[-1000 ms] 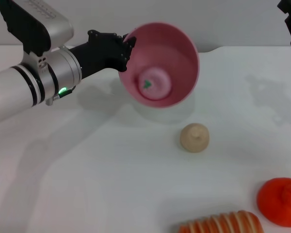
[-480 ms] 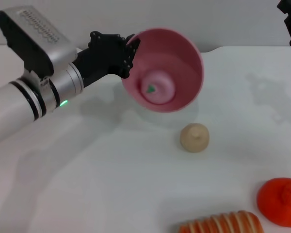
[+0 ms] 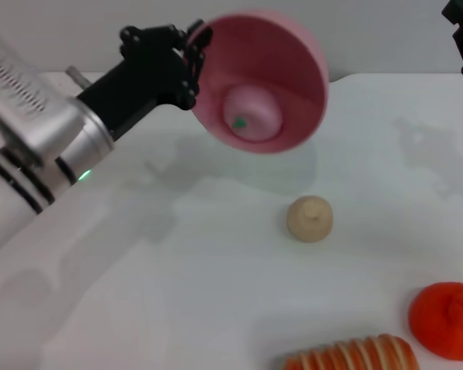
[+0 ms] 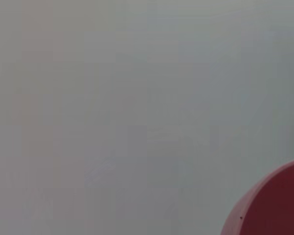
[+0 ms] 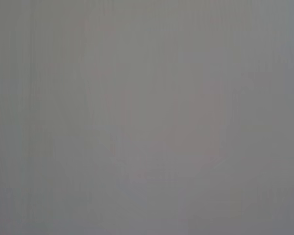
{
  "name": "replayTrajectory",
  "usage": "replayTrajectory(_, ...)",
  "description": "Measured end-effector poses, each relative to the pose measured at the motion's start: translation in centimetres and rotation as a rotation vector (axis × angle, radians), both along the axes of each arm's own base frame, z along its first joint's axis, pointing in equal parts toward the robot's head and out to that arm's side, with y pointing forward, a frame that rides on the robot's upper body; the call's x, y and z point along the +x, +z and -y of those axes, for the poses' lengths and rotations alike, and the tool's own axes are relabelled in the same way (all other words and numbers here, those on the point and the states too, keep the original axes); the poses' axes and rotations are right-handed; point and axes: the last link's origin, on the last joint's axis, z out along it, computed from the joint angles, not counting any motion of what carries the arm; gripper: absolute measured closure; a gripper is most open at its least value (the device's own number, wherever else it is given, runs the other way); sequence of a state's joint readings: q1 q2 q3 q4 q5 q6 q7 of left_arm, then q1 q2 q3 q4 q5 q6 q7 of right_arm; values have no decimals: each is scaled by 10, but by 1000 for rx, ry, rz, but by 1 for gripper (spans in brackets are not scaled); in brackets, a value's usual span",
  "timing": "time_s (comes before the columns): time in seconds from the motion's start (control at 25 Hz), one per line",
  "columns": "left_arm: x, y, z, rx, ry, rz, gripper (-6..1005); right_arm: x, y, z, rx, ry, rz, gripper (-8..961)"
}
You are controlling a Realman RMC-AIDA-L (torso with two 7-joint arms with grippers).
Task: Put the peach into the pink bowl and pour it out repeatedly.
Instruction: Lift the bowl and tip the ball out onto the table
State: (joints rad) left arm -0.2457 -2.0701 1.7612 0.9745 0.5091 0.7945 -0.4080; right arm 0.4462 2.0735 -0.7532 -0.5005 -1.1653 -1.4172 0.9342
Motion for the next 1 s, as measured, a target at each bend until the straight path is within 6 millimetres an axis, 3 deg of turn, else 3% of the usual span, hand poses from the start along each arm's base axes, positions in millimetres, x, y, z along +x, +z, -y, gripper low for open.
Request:
replayTrajectory(0.2,-6,6,8,82,-42,66,955,2,1,1,10,-13,-26,954)
replayTrajectory(0.68,-5,0,0,67,-41,50,955,2,0,0,8,-15,-32,954)
replayTrajectory(1.0,-2,-7,-34,-22,145,38,954,2,-2,1,1,-15,-31,953)
